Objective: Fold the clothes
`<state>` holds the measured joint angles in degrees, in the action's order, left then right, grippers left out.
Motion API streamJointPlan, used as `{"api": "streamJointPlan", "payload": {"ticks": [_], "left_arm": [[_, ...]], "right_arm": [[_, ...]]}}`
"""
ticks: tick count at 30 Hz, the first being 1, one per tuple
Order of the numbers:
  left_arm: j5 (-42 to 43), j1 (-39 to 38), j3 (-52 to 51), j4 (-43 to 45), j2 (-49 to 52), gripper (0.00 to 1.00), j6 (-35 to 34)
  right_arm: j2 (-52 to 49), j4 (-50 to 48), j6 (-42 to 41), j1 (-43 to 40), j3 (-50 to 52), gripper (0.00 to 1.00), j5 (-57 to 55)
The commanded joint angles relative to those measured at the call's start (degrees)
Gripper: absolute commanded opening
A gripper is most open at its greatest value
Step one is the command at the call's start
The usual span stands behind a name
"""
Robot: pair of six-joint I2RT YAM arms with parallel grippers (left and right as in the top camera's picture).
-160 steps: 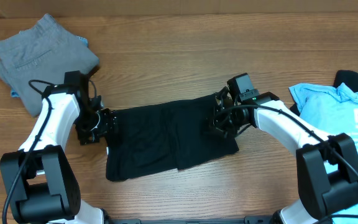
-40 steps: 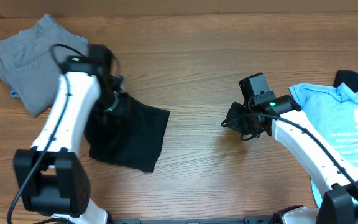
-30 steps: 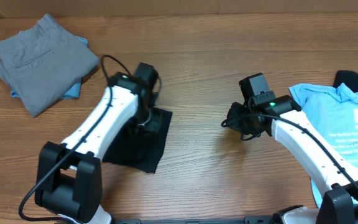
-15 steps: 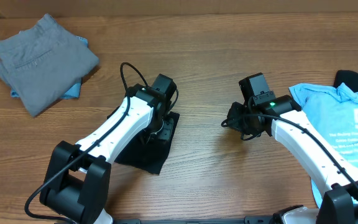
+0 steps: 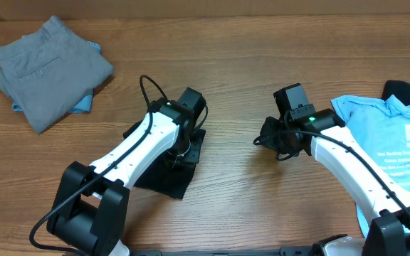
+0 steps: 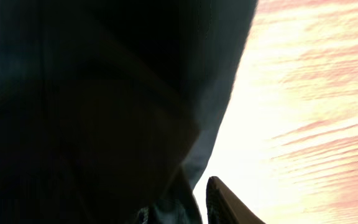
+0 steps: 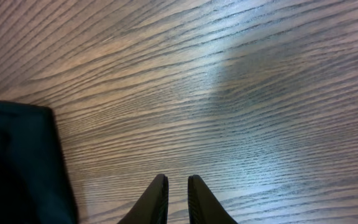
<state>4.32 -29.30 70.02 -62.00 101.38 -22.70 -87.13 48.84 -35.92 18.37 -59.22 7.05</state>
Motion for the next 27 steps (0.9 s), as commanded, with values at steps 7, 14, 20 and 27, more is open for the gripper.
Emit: {"api": "streamJointPlan", "payload": {"ticks": [7, 14, 20, 27], "left_arm": [[0.96, -1.29, 4.22, -1.05, -0.13, 0.32, -0.48], [0.04, -4.94, 4.39, -1.11, -0.13, 0.38, 0.02], [-4.72, -3.17, 9.22, -7.98, -0.13, 0.37, 0.70], [-16.94, 1.46, 24.90, -23.08, -0.13, 0.50, 1.53]], "right_arm": [[1.53, -0.26, 1.07, -0.13, -0.17, 0.15, -0.61], [1.53, -0.22, 1.07, -0.13, -0.17, 0.15, -0.59], [1.53, -0.37, 1.92, -0.13, -0.17, 0.16, -0.55], [1.53, -5.49, 7.10, -0.13, -0.17, 0.18, 8.70]]}}
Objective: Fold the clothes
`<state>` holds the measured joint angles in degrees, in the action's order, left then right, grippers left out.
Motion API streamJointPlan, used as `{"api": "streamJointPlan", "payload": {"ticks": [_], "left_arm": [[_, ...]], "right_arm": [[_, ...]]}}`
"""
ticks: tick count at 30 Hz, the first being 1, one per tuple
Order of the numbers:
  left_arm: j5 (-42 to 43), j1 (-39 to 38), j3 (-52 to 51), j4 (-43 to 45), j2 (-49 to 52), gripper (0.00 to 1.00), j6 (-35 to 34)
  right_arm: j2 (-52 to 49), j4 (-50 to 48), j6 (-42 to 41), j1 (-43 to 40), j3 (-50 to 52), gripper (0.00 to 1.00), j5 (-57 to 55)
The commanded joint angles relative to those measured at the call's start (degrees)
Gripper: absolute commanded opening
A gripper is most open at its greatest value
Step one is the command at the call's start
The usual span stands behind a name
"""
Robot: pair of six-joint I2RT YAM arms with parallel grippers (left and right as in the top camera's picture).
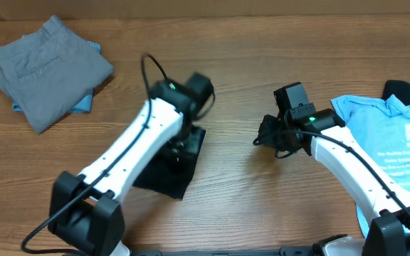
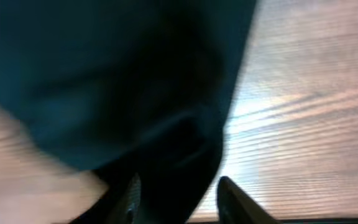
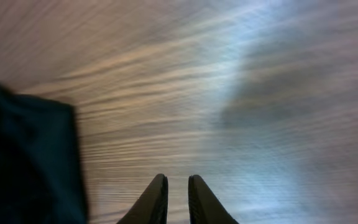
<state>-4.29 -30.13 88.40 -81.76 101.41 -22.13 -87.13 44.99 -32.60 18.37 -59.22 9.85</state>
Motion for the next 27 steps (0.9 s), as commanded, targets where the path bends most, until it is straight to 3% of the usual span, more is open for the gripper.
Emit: {"api": "streamJointPlan", "payload": {"ticks": [1, 6, 10, 13, 16, 17, 22, 27], "left_arm": [[-9.05, 3.34, 7.96, -4.81, -0.15, 0.50, 0.98], [-7.41, 9.16, 6.47, -5.44, -0.15, 0.51, 2.89], [-5.05, 14.25, -0.59, 0.44, -0.15, 0.55, 3.89], [1.81, 16.50, -5.53, 5.73, -0.13, 0.53, 6.32], [2.95, 17.05, -9.20, 8.87, -0.13, 0.52, 6.32], [3.76, 17.03, -10.01, 9.57, -0.13, 0.50, 6.34], [11.65, 16.22, -10.47, 12.52, -0.15, 0.06, 7.82], [18.08, 14.75, -9.81, 17.44, -0.15, 0.04, 7.82]], "right_arm": [[1.53, -2.10, 3.87, -0.11, -0.17, 0.19, 6.49], [1.53, -2.25, 3.96, -0.11, -0.17, 0.20, 6.78], [1.53, -1.95, 3.96, -0.13, -0.17, 0.20, 6.75], [1.53, -1.66, 4.17, -0.13, -0.17, 0.20, 6.73], [1.53, -1.55, 4.17, -0.13, -0.15, 0.20, 6.73], [1.53, -1.55, 4.17, -0.13, -0.17, 0.20, 6.73], [1.53, -1.60, 4.17, -0.13, -0.15, 0.20, 6.21], [1.53, -1.42, 4.20, -0.13, -0.15, 0.20, 6.05]]}}
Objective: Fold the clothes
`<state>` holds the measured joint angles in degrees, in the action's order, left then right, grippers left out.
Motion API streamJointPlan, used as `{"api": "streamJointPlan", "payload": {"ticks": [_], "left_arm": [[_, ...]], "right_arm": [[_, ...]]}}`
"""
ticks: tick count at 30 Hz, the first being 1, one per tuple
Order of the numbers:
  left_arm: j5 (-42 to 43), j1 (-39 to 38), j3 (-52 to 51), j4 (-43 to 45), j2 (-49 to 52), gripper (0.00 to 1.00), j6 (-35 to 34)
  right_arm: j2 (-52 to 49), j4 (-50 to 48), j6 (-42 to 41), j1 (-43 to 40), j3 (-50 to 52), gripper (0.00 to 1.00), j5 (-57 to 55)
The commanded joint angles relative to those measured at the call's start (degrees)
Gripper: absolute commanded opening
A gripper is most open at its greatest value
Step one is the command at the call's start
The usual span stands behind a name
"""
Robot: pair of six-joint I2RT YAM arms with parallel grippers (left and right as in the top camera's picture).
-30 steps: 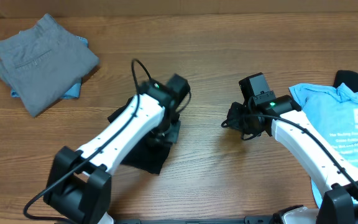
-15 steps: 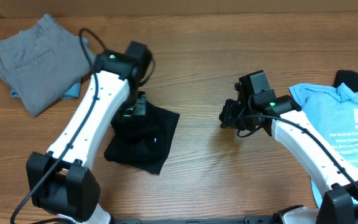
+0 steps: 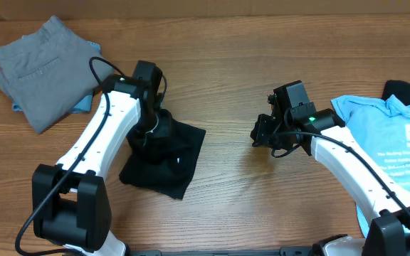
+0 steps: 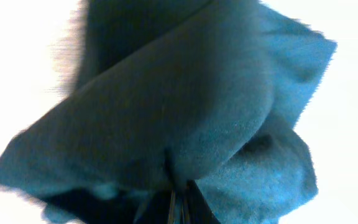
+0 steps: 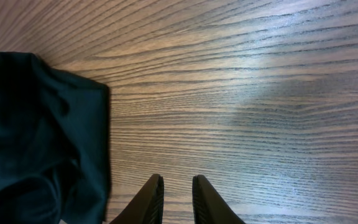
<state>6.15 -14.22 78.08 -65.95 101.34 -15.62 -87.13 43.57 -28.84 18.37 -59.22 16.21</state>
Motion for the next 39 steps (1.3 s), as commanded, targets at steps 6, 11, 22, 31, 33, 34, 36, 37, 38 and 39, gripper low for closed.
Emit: {"api": "streamJointPlan", "payload": {"ticks": [6, 11, 22, 31, 33, 34, 36, 37, 38, 39], "left_arm": [[15.28, -4.79, 0.92, 9.42, -0.09, 0.04, 1.27], [12.57, -8.90, 0.70, 13.22, -0.04, 0.11, 0.74], [9.27, -12.63, 2.32, 9.75, 1.07, 0.48, 0.44], [5.73, -3.56, 20.41, -3.61, 1.05, 0.79, 5.27], [5.31, -1.68, 22.58, -4.72, 1.03, 0.85, 6.51], [5.31, -0.79, 23.06, -5.09, 1.03, 0.86, 6.86], [5.46, 0.52, 23.08, -5.90, 1.03, 0.87, 6.86], [5.44, 1.20, 23.02, -6.67, 1.07, 0.87, 6.88], [5.42, 1.66, 22.97, -7.43, 1.11, 0.86, 6.93], [5.44, 2.21, 22.95, -8.31, 1.11, 0.85, 7.52]], "right_arm": [[1.53, 0.26, 0.42, -0.13, -0.15, 0.20, -1.81], [1.51, 0.24, 0.39, -0.13, -0.15, 0.20, -2.21], [1.53, -1.01, 4.79, -0.13, -0.15, 0.27, 1.18], [1.51, -13.11, 11.10, 1.11, -0.15, 0.44, 21.64], [1.44, -14.21, 11.13, 2.73, -0.15, 0.47, 21.11], [1.31, -14.95, 11.13, 3.72, -0.11, 0.48, 20.61], [0.79, -16.06, 11.10, 5.81, -0.11, 0.50, 18.43], [0.44, -16.41, 11.13, 6.75, -0.11, 0.49, 17.38], [-0.11, -16.79, 11.13, 7.87, -0.11, 0.49, 16.37], [-0.96, -17.42, 11.34, 9.07, -0.11, 0.49, 16.28]]}}
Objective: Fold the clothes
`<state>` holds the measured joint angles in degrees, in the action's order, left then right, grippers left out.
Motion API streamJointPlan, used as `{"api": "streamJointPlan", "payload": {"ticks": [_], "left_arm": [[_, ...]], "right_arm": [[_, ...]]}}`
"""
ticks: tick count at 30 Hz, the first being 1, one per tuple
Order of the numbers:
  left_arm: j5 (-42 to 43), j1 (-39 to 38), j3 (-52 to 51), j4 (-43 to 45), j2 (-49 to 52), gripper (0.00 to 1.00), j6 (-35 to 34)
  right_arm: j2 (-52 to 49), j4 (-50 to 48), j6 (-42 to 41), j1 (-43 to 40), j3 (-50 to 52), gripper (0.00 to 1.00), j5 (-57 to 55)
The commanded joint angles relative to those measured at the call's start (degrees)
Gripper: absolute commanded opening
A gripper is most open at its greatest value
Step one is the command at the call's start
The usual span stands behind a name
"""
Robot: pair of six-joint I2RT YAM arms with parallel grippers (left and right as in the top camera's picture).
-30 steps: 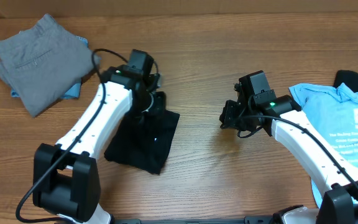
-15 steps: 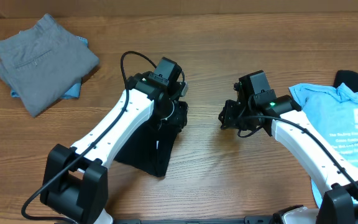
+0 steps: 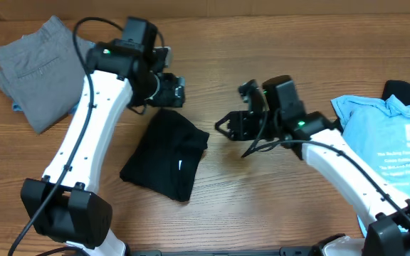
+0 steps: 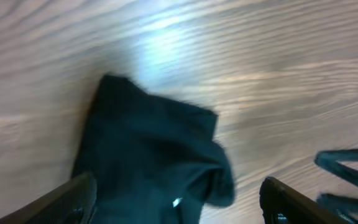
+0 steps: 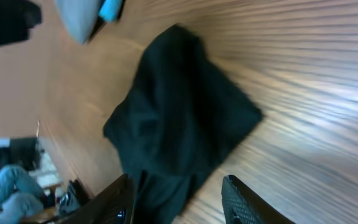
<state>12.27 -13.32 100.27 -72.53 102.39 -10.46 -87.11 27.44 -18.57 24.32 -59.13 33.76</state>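
Note:
A crumpled black garment (image 3: pixel 166 153) lies on the wooden table (image 3: pixel 262 43), a small white mark on it. My left gripper (image 3: pixel 168 89) hangs open above the garment's far edge, apart from it; in the left wrist view the garment (image 4: pixel 148 155) shows between the wide-spread fingers of the left gripper (image 4: pixel 179 205). My right gripper (image 3: pixel 230 126) is open just right of the garment, tilted toward it. In the right wrist view the garment (image 5: pixel 179 118) lies ahead of the right gripper (image 5: pixel 179 202), which holds nothing.
A folded grey pair of trousers (image 3: pixel 48 67) lies on something light blue (image 3: pixel 84 105) at the back left. A light blue T-shirt (image 3: pixel 390 135) and a dark garment (image 3: pixel 408 92) lie at the right edge.
My left gripper has let go of the black garment, opened wide and moved up and away toward the back. The right gripper has opened and moved left toward the garment, which now lies on the table.
At first my left gripper was down on the black garment and the right one was shut over bare wood. Then the left gripper was shut on a bunch of the fabric, further left. Now both are open and the garment lies loose.

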Motion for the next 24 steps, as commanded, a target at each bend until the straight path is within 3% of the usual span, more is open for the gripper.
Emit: {"api": "streamJointPlan", "payload": {"ticks": [1, 6, 10, 12, 14, 16, 18, 22, 24], "left_arm": [[-0.70, 1.64, 0.76, -2.34, 0.07, 0.84, 2.93], [-0.87, 2.16, 0.76, -3.76, 0.07, 0.83, 5.79], [-0.85, 2.16, 0.76, -3.96, 0.07, 0.82, 5.79], [-0.87, 2.16, 0.76, -3.96, 0.04, 0.82, 5.81], [-0.87, 2.14, 0.76, -3.96, 0.07, 0.82, 5.84], [-0.90, 2.16, 0.76, -4.15, 0.07, 0.82, 6.78], [-0.92, 2.16, 0.70, -4.39, 0.07, 0.82, 7.37], [-1.38, 2.16, 0.57, -4.94, 0.07, 0.82, 7.78], [-1.88, 2.16, 0.26, -5.03, 0.09, 0.82, 7.76]], "right_arm": [[-1.68, -1.86, 1.03, 4.07, -0.20, 0.49, -1.01], [-5.49, -6.23, 0.07, 9.16, -0.20, 0.54, -1.66], [-8.92, -5.75, -7.06, 10.08, -0.20, 0.52, -10.38], [-10.34, -6.93, -7.65, 9.68, -0.20, 0.46, -8.87], [-11.04, -7.98, -7.65, 9.31, -0.20, 0.32, -7.37], [-11.08, -8.22, -7.65, 8.76, -0.20, 0.29, -7.32], [-11.08, -9.11, -7.65, 8.48, -0.20, 0.40, -5.73], [-11.08, -10.84, -7.63, 8.50, -0.20, 0.43, -2.51], [-11.08, -11.21, -7.65, 8.52, -0.20, 0.50, -1.38]]}}
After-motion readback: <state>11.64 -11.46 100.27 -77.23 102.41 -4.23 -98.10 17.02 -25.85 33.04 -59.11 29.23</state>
